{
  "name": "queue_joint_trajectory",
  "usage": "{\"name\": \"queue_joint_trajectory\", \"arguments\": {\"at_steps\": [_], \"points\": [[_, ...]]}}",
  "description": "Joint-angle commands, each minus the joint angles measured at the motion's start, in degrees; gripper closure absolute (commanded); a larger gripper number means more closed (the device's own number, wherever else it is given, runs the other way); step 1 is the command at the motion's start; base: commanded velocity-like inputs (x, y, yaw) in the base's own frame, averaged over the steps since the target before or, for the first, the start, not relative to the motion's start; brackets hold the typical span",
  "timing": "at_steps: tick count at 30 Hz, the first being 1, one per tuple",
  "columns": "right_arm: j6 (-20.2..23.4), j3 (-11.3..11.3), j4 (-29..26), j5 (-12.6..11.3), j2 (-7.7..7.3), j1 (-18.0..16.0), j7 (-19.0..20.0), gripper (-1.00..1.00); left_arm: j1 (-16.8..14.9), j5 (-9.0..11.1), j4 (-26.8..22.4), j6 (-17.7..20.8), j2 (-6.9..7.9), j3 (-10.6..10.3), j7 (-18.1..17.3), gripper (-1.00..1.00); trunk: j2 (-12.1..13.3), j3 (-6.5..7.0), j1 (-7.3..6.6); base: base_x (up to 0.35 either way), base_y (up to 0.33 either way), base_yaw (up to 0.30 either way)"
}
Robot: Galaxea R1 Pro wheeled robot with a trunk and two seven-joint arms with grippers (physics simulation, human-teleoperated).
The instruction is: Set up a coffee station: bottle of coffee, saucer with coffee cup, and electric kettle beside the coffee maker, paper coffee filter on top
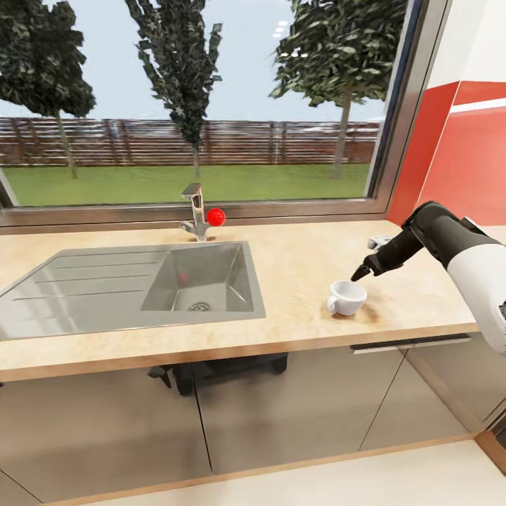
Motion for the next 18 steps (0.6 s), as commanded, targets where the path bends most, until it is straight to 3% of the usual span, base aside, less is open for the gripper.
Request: {"name": "queue_joint_trajectory", "arguments": {"at_steps": [1,9,18], "points": [[0.4,0.0,-0.1,0.6,0.07,0.0,0.6,-1.0,0.0,-0.2,0.0,0.2,0.01,0.5,-0.2,-1.0,0.0,-0.06,-0.01,0.0,0.0,0.0],[0.4,0.3,-0.2,0.6,0.63,0.0,0.7,-1.0,0.0,-0.2,0.0,0.3,0.04,0.5,-0.2,-1.0,0.0,-0.06,-0.01,0.0,0.052,0.0],[0.5,0.3,-3.6,0.6,0.53,0.0,4.5,-1.0,0.0,-0.2,0.0,0.3,0.09,0.5,-0.2,-1.0,0.0,-0.06,-0.01,0.0,0.004,0.0]]}}
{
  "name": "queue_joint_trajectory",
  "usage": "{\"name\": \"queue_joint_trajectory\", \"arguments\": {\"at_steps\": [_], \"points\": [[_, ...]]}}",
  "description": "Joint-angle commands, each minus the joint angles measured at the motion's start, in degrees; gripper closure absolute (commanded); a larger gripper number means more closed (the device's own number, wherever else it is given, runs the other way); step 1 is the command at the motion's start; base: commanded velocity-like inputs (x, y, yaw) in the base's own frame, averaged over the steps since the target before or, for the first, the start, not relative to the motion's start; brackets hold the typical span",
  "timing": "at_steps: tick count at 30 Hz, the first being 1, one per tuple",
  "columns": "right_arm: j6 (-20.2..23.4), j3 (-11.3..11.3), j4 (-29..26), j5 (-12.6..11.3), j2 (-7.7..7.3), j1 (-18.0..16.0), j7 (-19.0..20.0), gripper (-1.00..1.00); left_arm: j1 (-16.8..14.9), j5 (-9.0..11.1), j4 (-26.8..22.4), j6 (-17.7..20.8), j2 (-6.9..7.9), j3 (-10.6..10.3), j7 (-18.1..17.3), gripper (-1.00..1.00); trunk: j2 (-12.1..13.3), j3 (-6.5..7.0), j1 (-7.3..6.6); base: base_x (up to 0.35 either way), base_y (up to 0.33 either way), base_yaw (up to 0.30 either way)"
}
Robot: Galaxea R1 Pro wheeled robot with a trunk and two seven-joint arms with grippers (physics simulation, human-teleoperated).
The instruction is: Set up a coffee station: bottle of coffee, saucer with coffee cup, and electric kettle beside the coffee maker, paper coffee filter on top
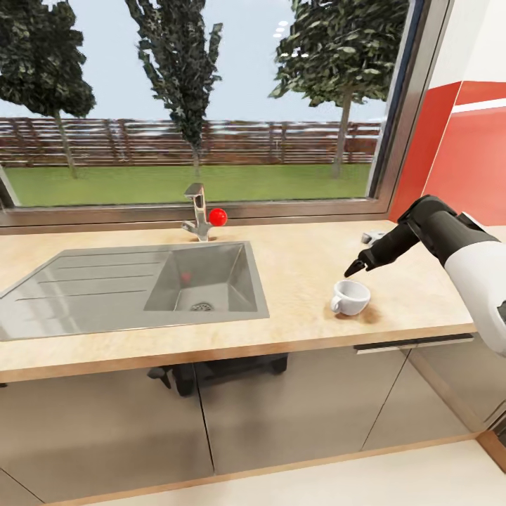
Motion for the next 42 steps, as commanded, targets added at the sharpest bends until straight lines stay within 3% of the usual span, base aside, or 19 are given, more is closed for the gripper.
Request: {"name": "queue_joint_trajectory", "arguments": {"at_steps": [1,26,32,42], "points": [[0.5,0.1,-0.2,0.5,-0.04,0.0,0.6,-1.0,0.0,-0.2,0.0,0.2,0.01,0.4,-0.2,-1.0,0.0,-0.06,-0.01,0.0,0.0,0.0],[0.5,-0.2,-0.7,0.5,-0.11,-0.8,0.8,-1.0,0.0,-0.2,0.0,0.2,0.09,0.4,-0.3,-1.0,0.0,-0.06,-0.01,-0.016,0.0,0.0],[0.8,-0.2,-5.1,0.5,-0.3,-0.9,1.2,-1.0,0.0,-0.2,0.0,0.2,0.1,0.4,-0.3,-1.0,0.0,-0.06,-0.01,0.0,0.0,0.0],[0.9,-0.2,-6.5,0.6,-0.4,-0.9,2.6,-1.0,-0.1,-0.2,0.0,0.2,0.1,0.4,-0.4,-1.0,0.0,-0.06,-0.01,-0.114,0.0,0.0]]}}
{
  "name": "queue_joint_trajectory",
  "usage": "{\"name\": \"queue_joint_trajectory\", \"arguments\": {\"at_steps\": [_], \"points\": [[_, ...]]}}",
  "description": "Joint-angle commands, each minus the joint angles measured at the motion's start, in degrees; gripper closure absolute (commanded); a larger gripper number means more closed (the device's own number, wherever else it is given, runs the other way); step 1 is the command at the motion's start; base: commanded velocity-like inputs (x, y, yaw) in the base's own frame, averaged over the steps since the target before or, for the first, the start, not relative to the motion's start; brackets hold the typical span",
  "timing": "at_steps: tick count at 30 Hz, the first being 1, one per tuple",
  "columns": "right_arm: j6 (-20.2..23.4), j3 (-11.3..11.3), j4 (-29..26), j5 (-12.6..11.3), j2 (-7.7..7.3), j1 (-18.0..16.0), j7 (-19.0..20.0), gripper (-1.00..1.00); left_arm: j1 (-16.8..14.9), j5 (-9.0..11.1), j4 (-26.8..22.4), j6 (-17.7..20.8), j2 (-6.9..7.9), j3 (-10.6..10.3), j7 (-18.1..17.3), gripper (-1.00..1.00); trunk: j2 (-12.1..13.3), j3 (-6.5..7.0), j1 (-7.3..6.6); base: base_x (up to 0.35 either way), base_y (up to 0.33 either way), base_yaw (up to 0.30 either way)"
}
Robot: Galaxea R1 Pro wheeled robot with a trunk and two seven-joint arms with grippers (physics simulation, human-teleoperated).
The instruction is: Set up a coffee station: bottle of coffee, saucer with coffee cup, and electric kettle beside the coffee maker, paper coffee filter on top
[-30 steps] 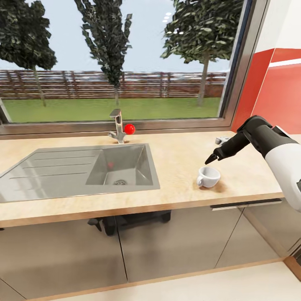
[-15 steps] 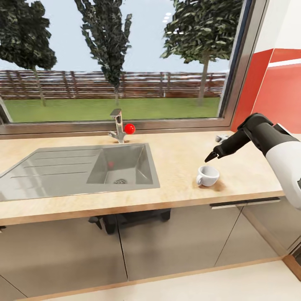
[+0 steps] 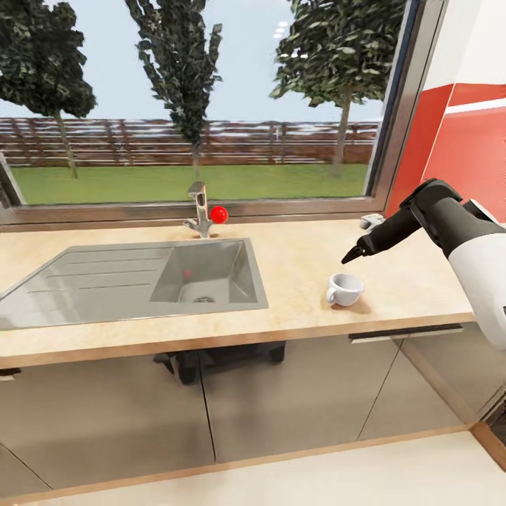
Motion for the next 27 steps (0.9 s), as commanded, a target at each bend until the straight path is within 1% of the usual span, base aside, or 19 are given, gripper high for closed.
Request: {"name": "queue_joint_trajectory", "arguments": {"at_steps": [1,24,27], "points": [[0.5,0.2,-0.1,0.5,-0.06,0.0,0.6,-1.0,0.0,-0.2,0.0,0.2,0.01,0.4,-0.2,-1.0,0.0,-0.06,-0.03,-0.1,0.0,0.0],[0.3,0.3,0.0,0.9,-0.25,0.3,0.5,-1.0,0.0,-0.2,0.0,0.2,0.01,0.4,-0.2,-1.0,0.0,-0.06,-0.03,-0.011,0.0,0.0],[0.3,0.3,0.1,0.9,-0.26,0.4,0.5,-1.0,0.0,-0.2,0.0,0.2,0.01,0.4,-0.2,-1.0,0.0,-0.06,-0.03,-0.137,0.0,0.0]]}}
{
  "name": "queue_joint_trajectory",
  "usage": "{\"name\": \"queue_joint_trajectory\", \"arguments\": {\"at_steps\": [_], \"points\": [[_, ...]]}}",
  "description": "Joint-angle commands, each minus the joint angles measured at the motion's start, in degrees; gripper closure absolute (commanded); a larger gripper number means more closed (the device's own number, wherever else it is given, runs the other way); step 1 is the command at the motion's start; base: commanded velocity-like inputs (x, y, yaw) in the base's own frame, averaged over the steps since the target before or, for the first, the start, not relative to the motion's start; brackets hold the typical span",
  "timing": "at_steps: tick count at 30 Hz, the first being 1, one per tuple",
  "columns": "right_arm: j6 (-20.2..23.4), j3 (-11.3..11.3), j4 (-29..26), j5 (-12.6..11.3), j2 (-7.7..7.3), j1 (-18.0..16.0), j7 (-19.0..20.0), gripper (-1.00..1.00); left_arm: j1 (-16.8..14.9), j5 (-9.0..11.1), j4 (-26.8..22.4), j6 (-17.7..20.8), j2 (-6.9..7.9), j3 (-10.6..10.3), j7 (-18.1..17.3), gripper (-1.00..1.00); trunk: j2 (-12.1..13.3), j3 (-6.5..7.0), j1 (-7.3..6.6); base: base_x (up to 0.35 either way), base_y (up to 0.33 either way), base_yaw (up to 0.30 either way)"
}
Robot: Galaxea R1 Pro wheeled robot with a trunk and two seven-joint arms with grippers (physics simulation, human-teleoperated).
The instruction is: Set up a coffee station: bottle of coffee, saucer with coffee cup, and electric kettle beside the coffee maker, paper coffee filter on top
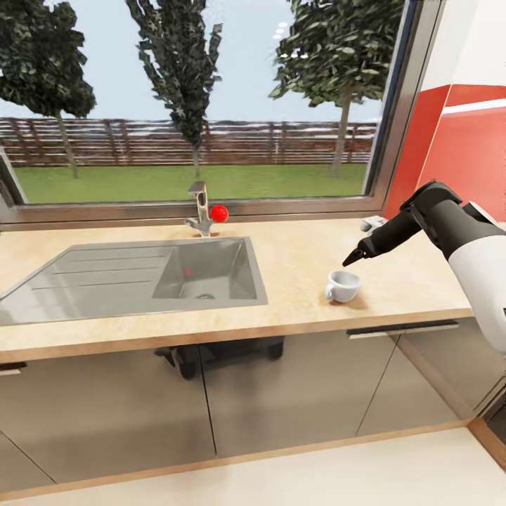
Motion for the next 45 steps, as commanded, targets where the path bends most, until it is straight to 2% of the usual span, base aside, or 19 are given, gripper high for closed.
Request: {"name": "queue_joint_trajectory", "arguments": {"at_steps": [1,7,10,14,33,37,45], "points": [[0.5,0.2,-0.1,0.5,-0.04,0.0,0.5,-1.0,0.0,-0.2,0.0,0.2,0.01,0.4,-0.2,-1.0,0.0,-0.06,-0.03,-0.156,0.0,0.0],[0.5,0.3,0.0,0.5,-0.03,0.2,0.5,-1.0,0.0,-0.2,0.0,0.2,0.01,0.4,-0.2,-1.0,0.0,-0.06,-0.03,-0.046,0.0,0.0],[0.4,3.3,0.0,0.5,-0.1,0.2,0.5,-1.0,0.0,-0.3,0.1,0.2,0.01,0.4,-0.2,-1.0,0.0,-0.06,-0.03,-0.006,0.0,0.0],[0.4,4.4,0.0,0.5,-0.47,0.2,0.5,-1.0,0.0,-0.2,0.1,0.2,0.01,0.4,-0.2,-1.0,0.0,-0.06,-0.03,-0.001,0.0,0.0],[0.4,4.7,0.1,0.6,-0.91,0.2,0.0,-1.0,0.0,-0.3,0.1,0.2,0.01,0.4,-0.3,-1.0,0.0,-0.06,-0.03,0.0,0.0,0.0],[0.4,4.7,0.1,0.6,-0.88,0.2,-2.0,-1.0,0.0,-0.2,0.0,0.2,0.01,0.4,-0.3,-1.0,0.0,-0.06,-0.03,0.087,0.0,0.0],[0.4,4.7,0.2,0.6,-0.83,0.2,-2.7,-1.0,0.0,-0.2,0.0,0.2,0.01,0.4,-0.3,-1.0,0.0,-0.06,-0.03,0.023,0.0,0.0]]}}
